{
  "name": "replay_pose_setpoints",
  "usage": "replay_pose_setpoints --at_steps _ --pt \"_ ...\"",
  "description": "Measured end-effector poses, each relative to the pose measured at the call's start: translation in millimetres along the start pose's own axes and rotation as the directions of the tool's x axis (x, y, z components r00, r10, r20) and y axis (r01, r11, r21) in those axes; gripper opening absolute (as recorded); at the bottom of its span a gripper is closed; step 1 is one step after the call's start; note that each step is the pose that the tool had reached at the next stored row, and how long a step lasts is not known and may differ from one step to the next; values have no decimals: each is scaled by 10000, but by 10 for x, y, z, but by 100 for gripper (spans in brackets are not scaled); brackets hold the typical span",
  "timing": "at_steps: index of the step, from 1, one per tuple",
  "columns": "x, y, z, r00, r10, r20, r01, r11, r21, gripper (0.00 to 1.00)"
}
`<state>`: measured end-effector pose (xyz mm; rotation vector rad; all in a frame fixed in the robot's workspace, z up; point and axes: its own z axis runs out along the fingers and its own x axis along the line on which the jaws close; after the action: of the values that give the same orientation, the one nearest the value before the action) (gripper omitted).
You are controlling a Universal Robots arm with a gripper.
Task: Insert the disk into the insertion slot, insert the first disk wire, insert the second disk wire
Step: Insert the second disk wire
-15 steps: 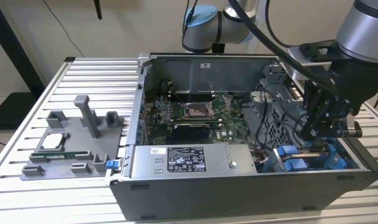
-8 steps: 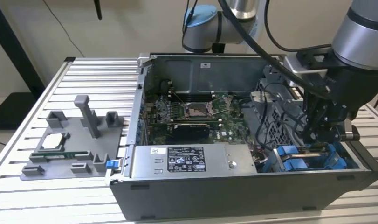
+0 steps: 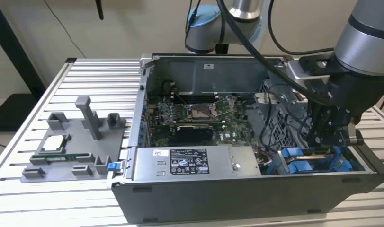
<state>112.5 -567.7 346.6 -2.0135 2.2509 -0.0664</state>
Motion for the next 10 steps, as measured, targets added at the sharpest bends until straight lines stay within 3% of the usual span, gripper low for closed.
replay_pose_setpoints --at_steps 10 --pt "4 4 33 10000 -2 3 2 10000 31 0"
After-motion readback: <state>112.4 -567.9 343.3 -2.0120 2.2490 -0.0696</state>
